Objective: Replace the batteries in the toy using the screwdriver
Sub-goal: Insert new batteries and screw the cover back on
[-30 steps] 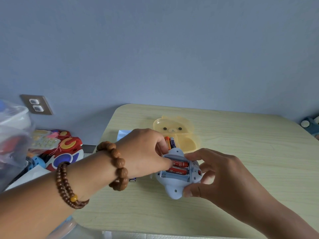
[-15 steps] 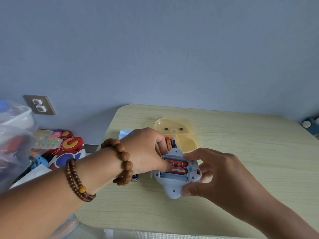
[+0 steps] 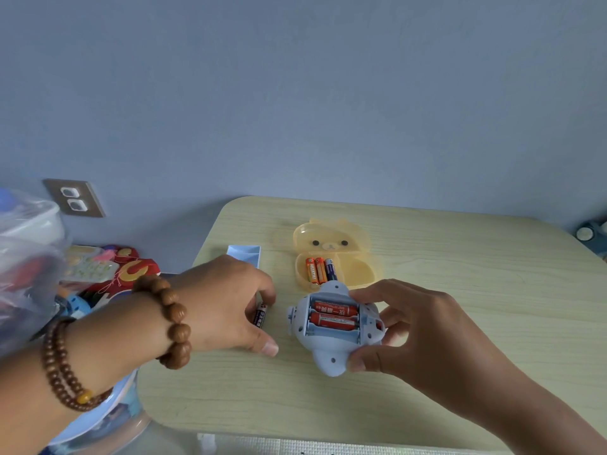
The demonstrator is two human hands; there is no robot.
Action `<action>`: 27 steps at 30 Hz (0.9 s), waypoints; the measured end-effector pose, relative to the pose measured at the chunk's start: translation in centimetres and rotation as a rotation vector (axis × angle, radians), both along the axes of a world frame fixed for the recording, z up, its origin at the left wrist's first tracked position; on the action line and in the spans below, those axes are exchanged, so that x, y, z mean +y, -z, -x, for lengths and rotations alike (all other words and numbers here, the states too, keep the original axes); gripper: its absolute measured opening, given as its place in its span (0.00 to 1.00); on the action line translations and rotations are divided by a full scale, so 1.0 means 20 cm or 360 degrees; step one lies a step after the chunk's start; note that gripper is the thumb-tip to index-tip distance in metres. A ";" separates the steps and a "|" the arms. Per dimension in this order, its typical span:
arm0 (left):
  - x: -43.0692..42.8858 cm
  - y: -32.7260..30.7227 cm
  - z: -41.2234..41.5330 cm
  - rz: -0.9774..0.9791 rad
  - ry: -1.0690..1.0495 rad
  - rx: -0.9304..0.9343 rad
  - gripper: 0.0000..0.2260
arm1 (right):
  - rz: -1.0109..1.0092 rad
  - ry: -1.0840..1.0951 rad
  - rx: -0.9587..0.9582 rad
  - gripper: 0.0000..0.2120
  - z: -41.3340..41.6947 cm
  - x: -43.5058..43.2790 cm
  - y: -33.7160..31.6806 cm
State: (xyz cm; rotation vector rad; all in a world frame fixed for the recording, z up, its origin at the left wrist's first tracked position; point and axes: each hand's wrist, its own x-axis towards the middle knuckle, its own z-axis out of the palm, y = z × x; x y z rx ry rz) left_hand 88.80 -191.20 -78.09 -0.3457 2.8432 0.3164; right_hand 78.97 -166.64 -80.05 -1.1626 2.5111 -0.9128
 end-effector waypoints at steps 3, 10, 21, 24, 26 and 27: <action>0.01 0.03 0.00 -0.0028 0.0015 0.0022 0.21 | 0.0007 0.0012 -0.0001 0.31 0.00 0.00 0.00; 0.01 -0.04 0.01 -0.0577 -0.0030 0.0638 0.15 | -0.0014 0.0020 0.0001 0.31 -0.01 0.00 0.00; 0.19 0.01 0.05 -0.0681 0.0430 0.0936 0.11 | 0.0027 -0.0035 -0.0022 0.25 -0.01 -0.02 -0.01; 0.17 0.01 0.05 -0.0656 0.0439 0.0899 0.12 | 0.0032 -0.0035 -0.0036 0.26 -0.01 -0.02 -0.01; 0.17 0.02 0.05 -0.0649 0.0483 0.0879 0.12 | 0.0028 -0.0043 -0.0023 0.26 -0.01 -0.02 -0.01; 0.17 0.02 0.05 -0.0626 0.0519 0.0879 0.12 | 0.0019 -0.0045 -0.0012 0.27 -0.01 -0.03 0.00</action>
